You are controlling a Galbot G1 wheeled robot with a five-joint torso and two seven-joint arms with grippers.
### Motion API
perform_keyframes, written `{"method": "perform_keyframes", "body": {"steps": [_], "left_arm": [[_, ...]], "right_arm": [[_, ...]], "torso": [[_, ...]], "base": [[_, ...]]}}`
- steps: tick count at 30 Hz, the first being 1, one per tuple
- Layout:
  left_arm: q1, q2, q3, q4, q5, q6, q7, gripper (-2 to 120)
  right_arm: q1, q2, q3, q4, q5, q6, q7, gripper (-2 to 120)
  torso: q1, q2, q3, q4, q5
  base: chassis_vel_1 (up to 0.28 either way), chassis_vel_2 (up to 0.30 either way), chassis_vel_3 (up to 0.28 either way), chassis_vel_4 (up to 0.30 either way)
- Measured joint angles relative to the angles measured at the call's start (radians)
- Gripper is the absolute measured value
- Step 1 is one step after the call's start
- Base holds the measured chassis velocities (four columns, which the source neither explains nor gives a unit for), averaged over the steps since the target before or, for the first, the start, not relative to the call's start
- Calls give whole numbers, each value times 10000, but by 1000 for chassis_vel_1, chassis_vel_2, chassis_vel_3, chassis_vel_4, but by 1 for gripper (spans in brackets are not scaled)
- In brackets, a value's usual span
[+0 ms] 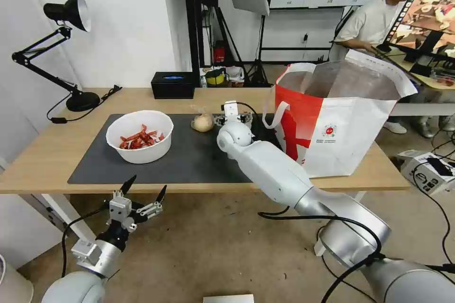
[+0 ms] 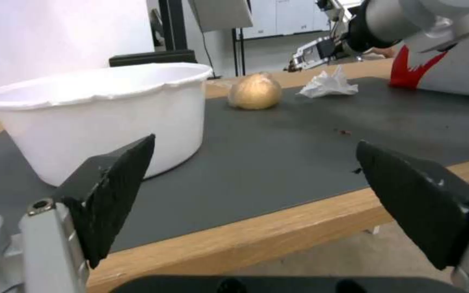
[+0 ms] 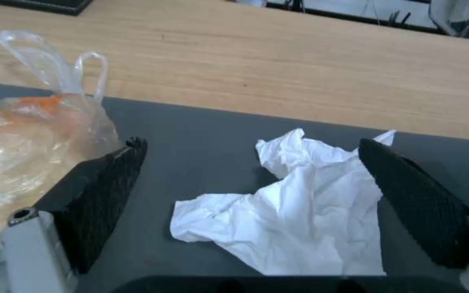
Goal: Pick up the trash from the table and place it into the takeout bag.
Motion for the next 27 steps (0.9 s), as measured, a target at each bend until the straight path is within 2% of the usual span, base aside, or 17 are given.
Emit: {"method": "perform_keyframes", "body": {"steps": [13, 27], "left_arm": [[20, 42, -5, -9, -6, 0, 0, 100], [-98, 129, 69, 25, -30, 0, 0, 100]], "right_arm": [[174, 255, 313, -652, 23, -380, -112, 100], [91, 130, 361, -621, -3, -428, -96, 100]], "torso": [[0, 0, 0, 0, 0], [0, -1, 0, 0, 1]], "base": [[0, 0, 0, 0], [0, 0, 0, 0]]}}
